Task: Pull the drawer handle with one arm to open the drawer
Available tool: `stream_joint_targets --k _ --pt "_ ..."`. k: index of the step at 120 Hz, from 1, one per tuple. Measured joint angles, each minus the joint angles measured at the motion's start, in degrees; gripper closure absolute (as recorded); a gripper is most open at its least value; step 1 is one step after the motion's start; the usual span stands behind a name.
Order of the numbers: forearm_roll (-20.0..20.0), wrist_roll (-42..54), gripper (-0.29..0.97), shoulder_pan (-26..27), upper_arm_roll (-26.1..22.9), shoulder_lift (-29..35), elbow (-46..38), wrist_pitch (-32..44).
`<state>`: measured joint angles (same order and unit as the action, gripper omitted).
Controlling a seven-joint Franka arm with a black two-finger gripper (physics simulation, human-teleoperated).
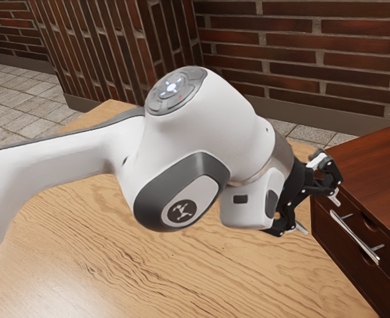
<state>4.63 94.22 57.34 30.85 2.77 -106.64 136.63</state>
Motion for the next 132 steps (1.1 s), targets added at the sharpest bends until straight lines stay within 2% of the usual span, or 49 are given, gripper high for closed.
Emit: stream_joint_targets --k 24,70,107,132 --pt "-3.2 0.6 0.29 -0.4 -0.1 -0.8 -0.5 1.8" --pt "-6.8 1.3 0.31 0.0 -0.7 -4.0 0.2 2.7" --pt "-8.3 1.6 0.33 1.6 -0.7 -5.2 0.5 2.9" --pt "-8.6 1.8 0.34 0.0 -0.6 -6.0 1.5 2.9"
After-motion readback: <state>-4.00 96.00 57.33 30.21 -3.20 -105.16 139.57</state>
